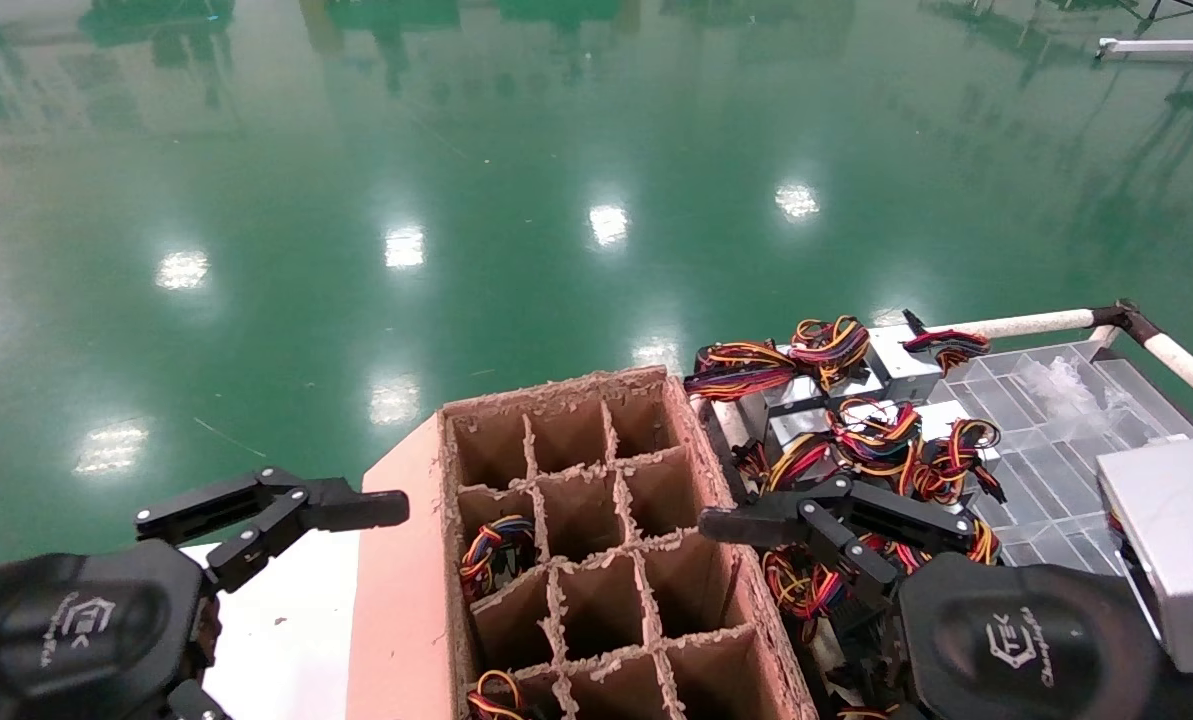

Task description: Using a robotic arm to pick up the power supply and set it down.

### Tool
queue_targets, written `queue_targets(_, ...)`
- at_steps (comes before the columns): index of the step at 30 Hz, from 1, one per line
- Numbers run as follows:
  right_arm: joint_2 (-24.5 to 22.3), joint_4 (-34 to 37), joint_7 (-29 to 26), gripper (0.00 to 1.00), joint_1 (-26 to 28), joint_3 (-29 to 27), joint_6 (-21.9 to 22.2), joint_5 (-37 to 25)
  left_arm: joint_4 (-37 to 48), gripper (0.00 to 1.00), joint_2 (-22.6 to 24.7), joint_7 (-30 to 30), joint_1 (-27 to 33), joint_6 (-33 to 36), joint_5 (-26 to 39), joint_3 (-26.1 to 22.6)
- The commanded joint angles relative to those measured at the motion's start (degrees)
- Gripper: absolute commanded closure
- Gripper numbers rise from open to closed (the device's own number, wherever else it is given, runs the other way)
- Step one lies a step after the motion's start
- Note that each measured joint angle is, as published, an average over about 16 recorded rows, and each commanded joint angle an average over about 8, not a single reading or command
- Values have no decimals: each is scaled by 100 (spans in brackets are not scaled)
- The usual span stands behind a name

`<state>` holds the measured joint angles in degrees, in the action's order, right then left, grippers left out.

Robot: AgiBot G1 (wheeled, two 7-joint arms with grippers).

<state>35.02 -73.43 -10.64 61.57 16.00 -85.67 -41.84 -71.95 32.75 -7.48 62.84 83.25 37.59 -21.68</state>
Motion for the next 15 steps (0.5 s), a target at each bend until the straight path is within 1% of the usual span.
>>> queue_targets(1, 0, 0, 0, 0, 0, 0, 0, 0, 0, 0, 0, 0, 0, 0, 0, 0)
queue_targets(12, 0, 0, 0, 0, 0, 0, 0, 0, 0, 0, 0, 0, 0, 0, 0, 0)
queue_targets(13, 0, 0, 0, 0, 0, 0, 0, 0, 0, 6, 0, 0, 0, 0, 0, 0)
queue_targets(15, 0, 0, 0, 0, 0, 0, 0, 0, 0, 31, 0, 0, 0, 0, 0, 0)
